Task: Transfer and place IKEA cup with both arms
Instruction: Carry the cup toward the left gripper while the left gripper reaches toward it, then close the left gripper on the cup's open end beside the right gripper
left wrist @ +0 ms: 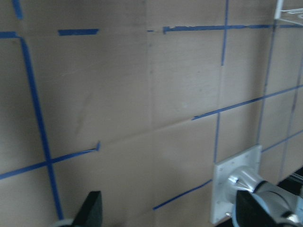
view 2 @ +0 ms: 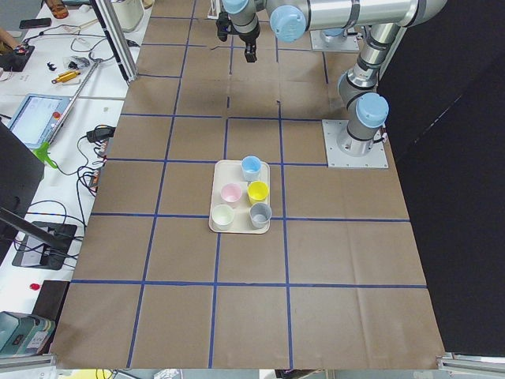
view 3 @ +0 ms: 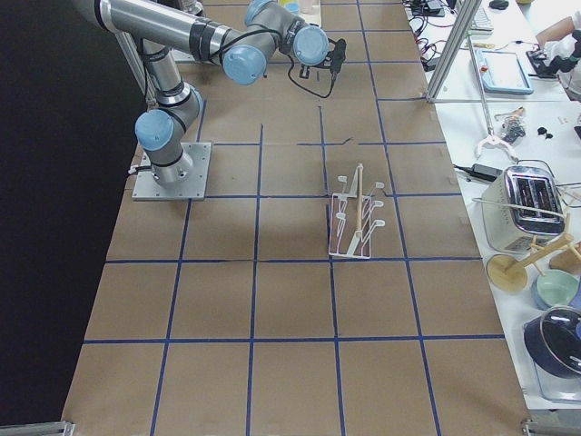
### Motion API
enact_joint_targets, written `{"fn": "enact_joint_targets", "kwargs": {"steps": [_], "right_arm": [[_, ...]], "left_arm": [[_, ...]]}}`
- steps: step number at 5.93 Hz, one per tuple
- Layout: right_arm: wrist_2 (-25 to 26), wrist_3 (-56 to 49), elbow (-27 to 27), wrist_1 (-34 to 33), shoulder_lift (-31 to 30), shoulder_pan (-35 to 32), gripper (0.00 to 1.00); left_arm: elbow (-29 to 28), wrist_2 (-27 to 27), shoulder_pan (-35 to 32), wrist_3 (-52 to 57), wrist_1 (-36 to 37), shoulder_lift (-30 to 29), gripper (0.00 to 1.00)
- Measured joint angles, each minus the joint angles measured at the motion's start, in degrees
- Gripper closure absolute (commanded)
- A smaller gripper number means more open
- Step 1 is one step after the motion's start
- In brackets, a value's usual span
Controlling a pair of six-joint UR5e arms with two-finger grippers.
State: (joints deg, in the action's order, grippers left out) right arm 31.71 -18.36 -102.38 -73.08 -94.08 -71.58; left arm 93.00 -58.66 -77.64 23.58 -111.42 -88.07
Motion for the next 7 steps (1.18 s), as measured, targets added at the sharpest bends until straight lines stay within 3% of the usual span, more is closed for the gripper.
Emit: {"fn": "enact_joint_targets", "kwargs": {"steps": [1,3,5,7], "right_arm": [[-10.38,-0.01,-3.39,0.09,-0.33,-3.28,0.61],[-25.16,0.09,-7.70,-0.18,-0.21,-11.18,0.61],[-32.53,-0.07,-11.25,-1.77,-0.10,-14.48,0.61],[-33.62,-0.09,-11.91,-2.59,-0.06,-14.66,0.61]], "left_arm": [[2.11,8.96,0.65,0.98,-2.61,0.30,0.02],[7.89,25.81,0.47,0.77,-3.58,2.03,0.02],[8.60,39.04,0.03,0.41,-3.11,1.26,0.02],[7.13,42.22,1.08,-0.52,-2.87,0.58,0.02]]}}
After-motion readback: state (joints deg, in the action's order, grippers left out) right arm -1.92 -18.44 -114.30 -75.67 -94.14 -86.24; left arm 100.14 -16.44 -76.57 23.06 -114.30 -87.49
